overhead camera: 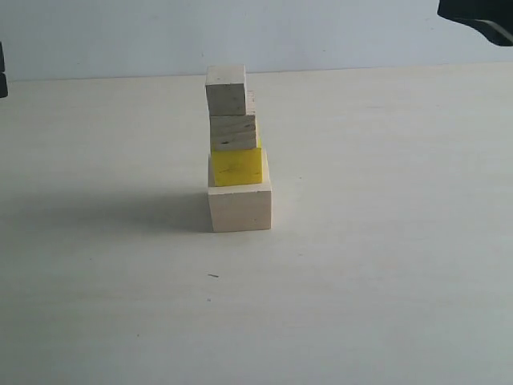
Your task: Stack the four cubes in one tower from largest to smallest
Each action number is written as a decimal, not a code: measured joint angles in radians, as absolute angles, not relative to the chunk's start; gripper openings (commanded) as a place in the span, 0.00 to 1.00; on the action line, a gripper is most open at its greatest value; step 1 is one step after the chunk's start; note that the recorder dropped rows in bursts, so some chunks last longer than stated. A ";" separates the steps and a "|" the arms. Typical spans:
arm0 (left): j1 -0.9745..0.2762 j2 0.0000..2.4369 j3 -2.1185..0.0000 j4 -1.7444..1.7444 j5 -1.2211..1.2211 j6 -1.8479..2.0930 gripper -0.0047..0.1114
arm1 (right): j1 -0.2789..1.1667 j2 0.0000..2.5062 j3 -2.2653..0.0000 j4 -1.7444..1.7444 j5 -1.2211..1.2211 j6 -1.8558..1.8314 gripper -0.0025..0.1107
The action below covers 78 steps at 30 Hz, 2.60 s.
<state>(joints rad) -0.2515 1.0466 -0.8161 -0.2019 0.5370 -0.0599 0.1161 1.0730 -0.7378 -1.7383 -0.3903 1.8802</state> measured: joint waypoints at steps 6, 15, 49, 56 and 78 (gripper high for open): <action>-0.252 1.047 -0.816 -0.202 0.537 -0.060 0.04 | 0.116 1.073 -0.738 -1.740 -0.390 1.880 0.02; -0.252 1.025 -0.815 -0.097 0.533 -0.058 0.04 | 0.116 1.073 -0.738 -1.740 -0.390 1.880 0.02; 0.050 0.104 -0.138 0.019 0.201 -0.144 0.04 | 0.116 1.073 -0.738 -1.742 -0.392 1.880 0.02; 0.003 0.049 -0.046 0.019 0.185 -0.147 0.04 | 0.116 1.073 -0.738 -1.742 -0.392 1.880 0.02; 0.000 0.006 -0.003 0.019 0.359 -0.147 0.04 | 0.116 1.073 -0.738 -1.742 -0.394 1.882 0.02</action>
